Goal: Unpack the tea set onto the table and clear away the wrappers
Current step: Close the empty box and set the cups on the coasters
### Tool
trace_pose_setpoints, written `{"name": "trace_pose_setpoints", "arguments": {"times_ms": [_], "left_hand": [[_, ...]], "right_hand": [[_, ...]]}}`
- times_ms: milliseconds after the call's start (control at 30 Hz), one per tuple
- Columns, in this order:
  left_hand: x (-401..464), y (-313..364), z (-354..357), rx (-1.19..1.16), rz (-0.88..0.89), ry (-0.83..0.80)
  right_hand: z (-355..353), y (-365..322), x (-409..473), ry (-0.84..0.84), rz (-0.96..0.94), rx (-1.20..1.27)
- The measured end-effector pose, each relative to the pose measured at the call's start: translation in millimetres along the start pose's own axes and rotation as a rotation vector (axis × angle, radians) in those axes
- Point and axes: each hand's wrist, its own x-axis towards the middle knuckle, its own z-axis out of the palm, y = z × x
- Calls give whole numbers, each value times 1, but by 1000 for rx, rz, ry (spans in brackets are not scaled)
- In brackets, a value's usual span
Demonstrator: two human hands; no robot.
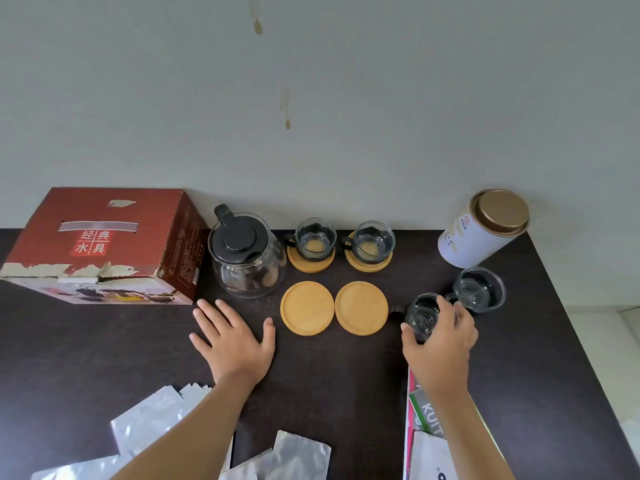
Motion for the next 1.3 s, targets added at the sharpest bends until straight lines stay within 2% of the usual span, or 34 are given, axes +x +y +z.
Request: {"name": "trace_pose_setpoints", "arguments": {"times_ms": [233, 467, 667, 900, 1200, 1300], "left_hand": [[0, 0, 1, -5, -1, 6], [-1, 1, 0, -17, 0, 9], [-1, 2, -1, -19, -3, 10], [-1, 0, 0, -23, 7, 5], [0, 2, -1, -27, 3, 3], [-2, 6, -2, -14, 8, 0]], "right_hand": [[8, 4, -2, 80, 58, 201], [17, 7, -8, 84, 262, 501], [25, 8, -9, 181, 300, 602], [22, -17, -25, 269, 197, 685], [53, -73, -53, 73, -26, 630], [61, -87, -56, 14, -46, 630]]}}
